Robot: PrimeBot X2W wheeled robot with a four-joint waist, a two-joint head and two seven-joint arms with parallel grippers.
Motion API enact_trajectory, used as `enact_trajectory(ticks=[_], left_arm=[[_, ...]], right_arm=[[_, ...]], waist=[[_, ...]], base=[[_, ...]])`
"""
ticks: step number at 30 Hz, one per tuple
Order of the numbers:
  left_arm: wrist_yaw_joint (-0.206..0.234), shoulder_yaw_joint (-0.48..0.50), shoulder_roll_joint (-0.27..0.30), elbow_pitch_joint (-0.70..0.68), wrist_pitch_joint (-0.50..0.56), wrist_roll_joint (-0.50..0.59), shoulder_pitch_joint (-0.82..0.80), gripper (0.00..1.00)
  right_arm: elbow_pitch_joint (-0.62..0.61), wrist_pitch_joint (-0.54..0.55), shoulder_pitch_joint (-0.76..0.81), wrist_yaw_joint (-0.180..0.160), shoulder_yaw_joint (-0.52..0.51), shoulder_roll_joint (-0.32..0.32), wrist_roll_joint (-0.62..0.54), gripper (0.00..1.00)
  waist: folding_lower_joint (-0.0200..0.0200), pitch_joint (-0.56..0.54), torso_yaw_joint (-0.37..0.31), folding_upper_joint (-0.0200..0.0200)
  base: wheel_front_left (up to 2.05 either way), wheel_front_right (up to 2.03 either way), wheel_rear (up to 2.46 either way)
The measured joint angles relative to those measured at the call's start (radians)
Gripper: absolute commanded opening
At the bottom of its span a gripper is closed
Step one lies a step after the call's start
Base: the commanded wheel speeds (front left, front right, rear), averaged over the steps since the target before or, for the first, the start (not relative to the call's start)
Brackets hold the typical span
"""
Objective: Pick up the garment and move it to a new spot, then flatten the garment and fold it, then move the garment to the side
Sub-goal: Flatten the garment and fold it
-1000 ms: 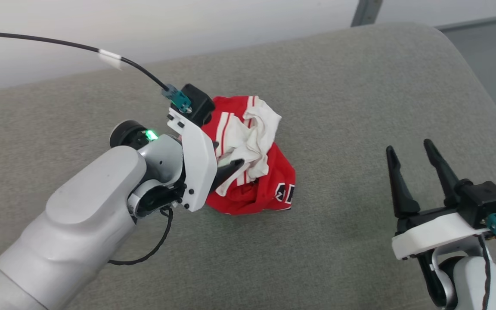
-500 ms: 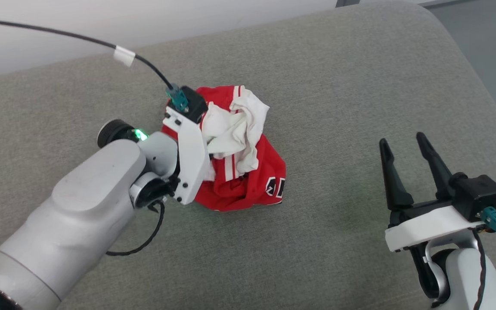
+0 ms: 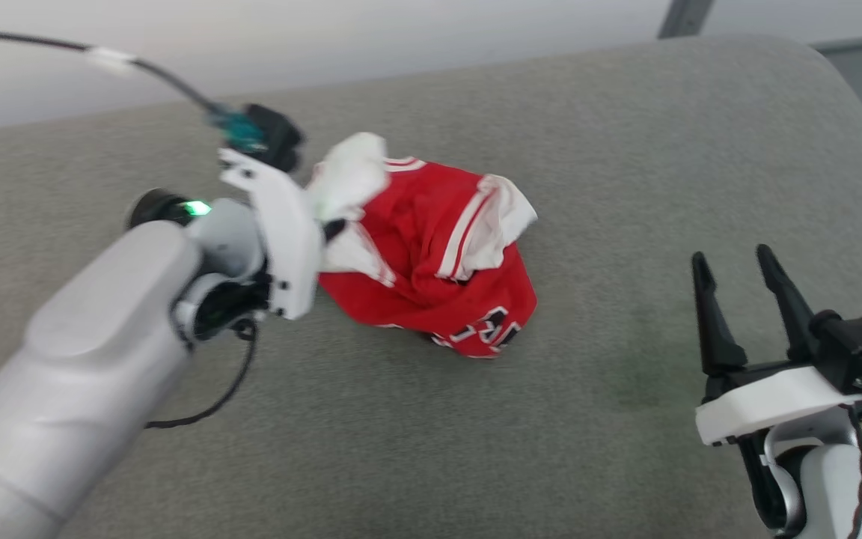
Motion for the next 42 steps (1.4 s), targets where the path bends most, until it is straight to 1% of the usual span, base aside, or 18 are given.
enact_trajectory(ticks=[6, 11, 14, 16, 19, 21, 24, 26, 27, 28, 29, 30, 31, 32, 33, 34, 38, 42], left_arm=[[0.076, 0.079, 0.114, -0.081, -0.051, -0.058, 0.093, 0.0], [0.137, 0.116, 0.215, -0.129, -0.077, -0.089, 0.201, 0.0], [0.153, 0.125, 0.248, -0.129, -0.094, -0.117, 0.266, 0.0], [0.172, 0.135, 0.254, -0.116, -0.095, -0.136, 0.295, 0.0], [0.175, 0.135, 0.254, -0.083, -0.096, -0.148, 0.325, 0.0], [0.172, 0.143, 0.243, -0.054, -0.098, -0.169, 0.337, 0.0], [0.189, 0.154, 0.22, -0.012, -0.094, -0.198, 0.345, 0.0], [0.204, 0.167, 0.208, 0.02, -0.083, -0.225, 0.351, 0.07], [0.207, 0.162, 0.208, 0.032, -0.074, -0.224, 0.353, 0.06], [0.209, 0.158, 0.209, 0.043, -0.071, -0.223, 0.354, 0.11], [0.21, 0.159, 0.209, 0.053, -0.068, -0.223, 0.353, 0.24], [0.207, 0.157, 0.209, 0.061, -0.068, -0.222, 0.353, 0.24], [0.197, 0.15, 0.21, 0.065, -0.068, -0.212, 0.352, 0.44], [0.197, 0.15, 0.21, 0.065, -0.068, -0.212, 0.352, 0.67], [0.19, 0.149, 0.209, 0.068, -0.07, -0.208, 0.35, 0.97], [0.183, 0.148, 0.208, 0.07, -0.07, -0.208, 0.348, 1.0], [0.163, 0.137, 0.214, 0.063, -0.074, -0.184, 0.314, 1.0], [0.149, 0.123, 0.238, 0.044, -0.072, -0.136, 0.261, 1.0]], right_arm=[[-0.021, 0.029, 0.02, 0.0, -0.014, -0.003, -0.003, 1.0], [-0.037, 0.052, 0.033, 0.0, -0.017, -0.003, -0.004, 1.0], [-0.048, 0.064, 0.038, 0.0, -0.016, -0.003, -0.004, 1.0], [-0.05, 0.07, 0.043, 0.0, -0.014, -0.004, -0.002, 1.0], [-0.057, 0.077, 0.046, 0.0, -0.012, -0.004, 0.001, 1.0], [-0.059, 0.083, 0.046, 0.0, -0.008, -0.004, 0.002, 1.0], [-0.063, 0.086, 0.046, 0.0, -0.005, -0.005, 0.005, 1.0], [-0.064, 0.091, 0.045, 0.0, -0.006, -0.005, 0.009, 1.0], [-0.066, 0.092, 0.045, 0.0, -0.005, -0.005, 0.012, 1.0], [-0.067, 0.094, 0.044, 0.0, -0.004, -0.006, 0.013, 1.0], [-0.068, 0.094, 0.043, 0.0, -0.004, -0.006, 0.014, 1.0], [-0.069, 0.094, 0.041, 0.0, -0.004, -0.006, 0.014, 1.0], [-0.071, 0.094, 0.04, 0.0, -0.004, -0.006, 0.014, 1.0], [-0.071, 0.094, 0.04, 0.0, -0.004, -0.006, 0.014, 1.0], [-0.071, 0.095, 0.04, 0.0, -0.005, -0.007, 0.014, 1.0], [-0.072, 0.095, 0.04, 0.0, -0.005, -0.007, 0.014, 1.0], [-0.078, 0.096, 0.04, 0.0, -0.006, -0.006, 0.014, 1.0], [-0.082, 0.099, 0.039, 0.0, -0.008, -0.006, 0.014, 1.0]], waist=[[0.0, -0.024, 0.056, 0.0], [0.0, -0.038, 0.084, 0.0], [0.0, -0.041, 0.093, 0.0], [0.0, -0.042, 0.097, 0.0], [0.0, -0.042, 0.099, 0.0], [0.0, -0.041, 0.101, 0.0], [0.0, -0.041, 0.099, 0.0], [0.0, -0.04, 0.098, 0.0], [0.0, -0.038, 0.097, 0.0], [0.0, -0.037, 0.095, 0.0], [0.0, -0.035, 0.094, 0.0], [0.0, -0.034, 0.093, 0.0], [0.0, -0.032, 0.092, 0.0], [0.0, -0.032, 0.092, 0.0], [0.0, -0.031, 0.092, 0.0], [0.0, -0.029, 0.091, 0.0], [0.0, -0.025, 0.09, 0.0], [0.0, -0.024, 0.09, 0.0]], base=[[0.0, 0.0, 0.0], [0.0, 0.0, 0.0], [0.0, 0.0, 0.0], [0.0, 0.0, 0.0], [0.0, 0.0, 0.0], [0.0, 0.0, 0.0], [0.0, 0.0, 0.0], [0.0, 0.0, 0.0], [0.0, 0.0, 0.0], [0.0, 0.0, 0.0], [0.0, 0.0, 0.0], [0.0, 0.0, 0.0], [0.0, 0.0, 0.0], [0.0, 0.0, 0.0], [0.0, 0.0, 0.0], [0.0, 0.0, 0.0], [0.0, 0.0, 0.0], [0.0, 0.0, 0.0]])
